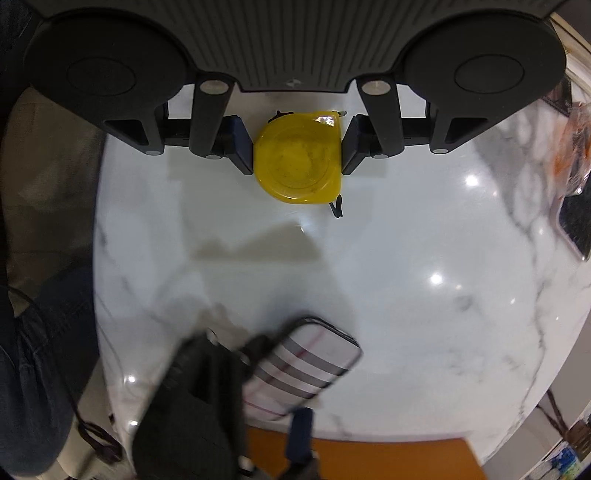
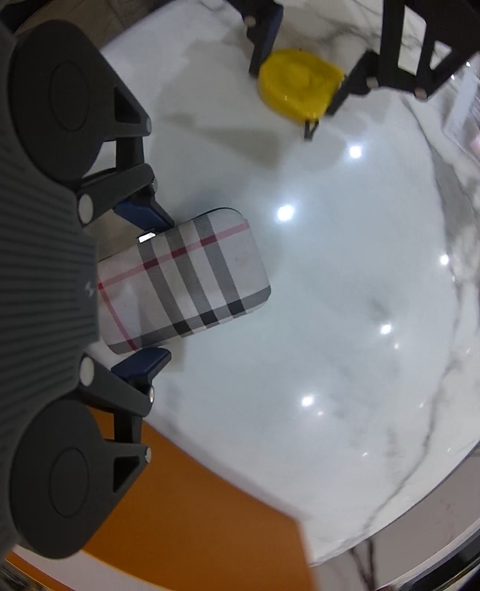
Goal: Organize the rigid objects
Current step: 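Grasp the yellow tape measure with the left tool while the right tool grasps the plaid pencil case, then lift the tape measure and pencil case and carry them over the orange box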
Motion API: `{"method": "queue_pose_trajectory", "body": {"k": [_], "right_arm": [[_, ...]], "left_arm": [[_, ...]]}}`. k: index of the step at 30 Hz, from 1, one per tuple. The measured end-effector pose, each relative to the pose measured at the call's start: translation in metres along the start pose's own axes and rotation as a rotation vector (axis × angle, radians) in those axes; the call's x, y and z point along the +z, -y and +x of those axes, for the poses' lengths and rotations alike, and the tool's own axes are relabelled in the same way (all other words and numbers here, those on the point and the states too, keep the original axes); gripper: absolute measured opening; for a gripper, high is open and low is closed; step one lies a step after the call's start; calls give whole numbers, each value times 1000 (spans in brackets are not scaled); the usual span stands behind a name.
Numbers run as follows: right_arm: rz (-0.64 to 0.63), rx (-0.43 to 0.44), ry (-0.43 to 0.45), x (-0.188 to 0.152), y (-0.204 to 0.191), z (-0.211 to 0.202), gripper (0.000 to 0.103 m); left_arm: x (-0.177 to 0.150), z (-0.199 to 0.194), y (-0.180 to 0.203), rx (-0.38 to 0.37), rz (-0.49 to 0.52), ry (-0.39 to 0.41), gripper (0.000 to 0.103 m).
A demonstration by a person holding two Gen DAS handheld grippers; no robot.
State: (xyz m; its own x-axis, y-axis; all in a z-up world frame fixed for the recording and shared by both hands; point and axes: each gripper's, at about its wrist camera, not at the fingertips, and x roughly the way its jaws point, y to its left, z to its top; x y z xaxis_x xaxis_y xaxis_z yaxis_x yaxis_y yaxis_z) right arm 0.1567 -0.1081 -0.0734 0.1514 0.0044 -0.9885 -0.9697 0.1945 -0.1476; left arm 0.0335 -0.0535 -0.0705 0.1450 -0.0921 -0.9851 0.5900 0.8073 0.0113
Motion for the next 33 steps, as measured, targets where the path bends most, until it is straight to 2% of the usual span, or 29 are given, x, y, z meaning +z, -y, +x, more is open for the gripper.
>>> {"method": "queue_pose_trajectory", "body": {"k": [7,10,14,16,17,20,25,29,33], "right_arm": [[164,0,34,-53,-23,-9,72],[128,36,58,-64,-26,-11,78],[29,46,132,-73,-29,-9,85],[62,91,143,-75,-22,-7,80],[102,129,139,-77,-15,-6,72],[130,144,136,-84,-3,-7,64],[167,180,160,-100,1,-12,64],[192,180,178,-110,-14,-18,64],[204,182,201,-112,3,-26,64]], "left_arm": [[7,4,28,7,-34,26,57],[8,5,35,22,-41,29,57],[7,7,35,32,-63,32,58],[6,8,31,22,-88,33,57],[6,9,30,19,-94,33,57],[7,11,30,23,-102,30,57],[8,13,32,49,-85,17,57],[6,11,29,63,-96,27,56],[6,4,28,74,-118,51,56]]}}
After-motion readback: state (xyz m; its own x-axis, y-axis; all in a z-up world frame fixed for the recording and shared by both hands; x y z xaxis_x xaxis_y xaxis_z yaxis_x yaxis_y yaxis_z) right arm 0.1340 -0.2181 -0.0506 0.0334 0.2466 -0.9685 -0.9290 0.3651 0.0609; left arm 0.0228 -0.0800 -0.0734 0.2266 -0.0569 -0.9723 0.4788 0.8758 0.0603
